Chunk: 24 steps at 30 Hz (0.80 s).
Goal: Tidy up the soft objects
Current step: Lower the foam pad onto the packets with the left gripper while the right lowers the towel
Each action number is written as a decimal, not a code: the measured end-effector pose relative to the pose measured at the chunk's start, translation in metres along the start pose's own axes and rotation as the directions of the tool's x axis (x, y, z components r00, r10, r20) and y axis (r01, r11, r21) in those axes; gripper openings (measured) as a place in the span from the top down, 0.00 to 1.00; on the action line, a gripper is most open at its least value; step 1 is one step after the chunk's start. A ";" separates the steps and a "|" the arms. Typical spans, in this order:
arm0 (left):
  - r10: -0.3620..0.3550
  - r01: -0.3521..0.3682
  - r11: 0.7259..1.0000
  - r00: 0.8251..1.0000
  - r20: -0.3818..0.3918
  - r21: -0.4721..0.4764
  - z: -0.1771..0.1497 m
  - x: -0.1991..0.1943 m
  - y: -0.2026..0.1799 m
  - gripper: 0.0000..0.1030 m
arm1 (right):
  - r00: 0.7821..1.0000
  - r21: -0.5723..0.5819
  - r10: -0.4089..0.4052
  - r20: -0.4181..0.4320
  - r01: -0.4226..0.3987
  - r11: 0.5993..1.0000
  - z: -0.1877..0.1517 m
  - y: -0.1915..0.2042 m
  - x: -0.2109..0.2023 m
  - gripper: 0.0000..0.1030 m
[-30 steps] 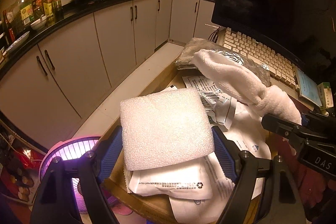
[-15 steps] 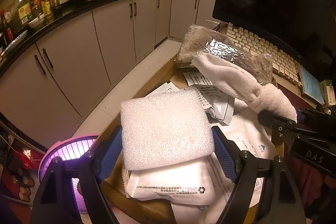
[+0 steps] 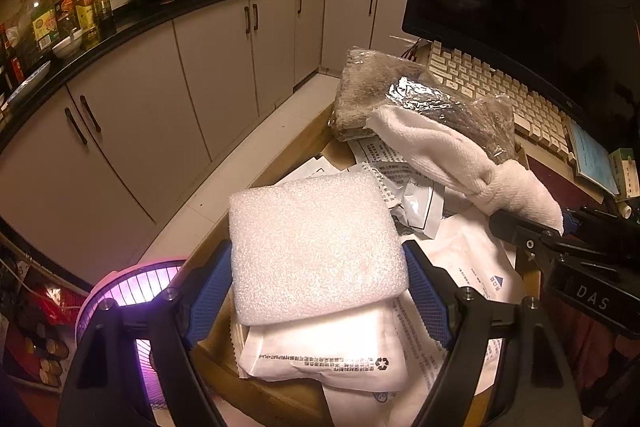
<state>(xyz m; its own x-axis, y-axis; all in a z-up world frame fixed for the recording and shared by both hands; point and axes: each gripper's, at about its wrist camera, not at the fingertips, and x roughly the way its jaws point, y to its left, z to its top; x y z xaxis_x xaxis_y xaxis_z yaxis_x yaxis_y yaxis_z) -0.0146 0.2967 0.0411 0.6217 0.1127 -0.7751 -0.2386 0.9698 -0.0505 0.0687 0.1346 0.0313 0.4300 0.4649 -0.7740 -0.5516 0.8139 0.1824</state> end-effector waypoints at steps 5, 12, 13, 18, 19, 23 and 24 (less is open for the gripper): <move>0.002 -0.002 1.000 1.000 0.000 0.000 -0.002 -0.003 0.001 0.21 | 1.000 0.004 0.002 0.001 -0.002 1.000 0.000 0.001 0.000 0.57; -0.005 0.005 1.000 1.000 -0.002 -0.013 -0.004 -0.006 0.003 0.20 | 1.000 0.012 0.006 0.008 -0.006 1.000 -0.001 0.002 -0.002 0.56; -0.006 0.006 1.000 1.000 -0.003 -0.014 -0.005 -0.007 0.003 0.20 | 1.000 0.013 0.007 0.008 -0.007 1.000 -0.001 0.001 -0.002 0.56; -0.006 0.006 1.000 1.000 -0.005 -0.017 -0.007 -0.008 0.003 0.14 | 1.000 0.019 0.008 0.014 -0.008 1.000 -0.004 0.002 -0.007 0.54; -0.004 0.004 1.000 1.000 -0.005 -0.017 -0.007 -0.009 0.003 0.14 | 1.000 0.020 0.008 0.014 -0.008 1.000 -0.004 0.002 -0.008 0.53; 0.004 -0.004 1.000 1.000 -0.003 -0.025 -0.009 -0.011 0.003 0.13 | 1.000 0.025 0.011 0.018 -0.012 1.000 -0.005 0.002 -0.010 0.51; 0.005 -0.005 1.000 1.000 -0.001 -0.027 -0.009 -0.011 0.003 0.12 | 1.000 0.025 0.010 0.020 -0.011 1.000 -0.005 0.002 -0.011 0.50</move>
<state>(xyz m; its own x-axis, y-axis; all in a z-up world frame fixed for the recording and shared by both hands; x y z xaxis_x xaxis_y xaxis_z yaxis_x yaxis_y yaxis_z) -0.0292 0.2964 0.0438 0.6194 0.1172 -0.7763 -0.2619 0.9630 -0.0636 0.0594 0.1297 0.0368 0.4383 0.4798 -0.7600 -0.5378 0.8175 0.2060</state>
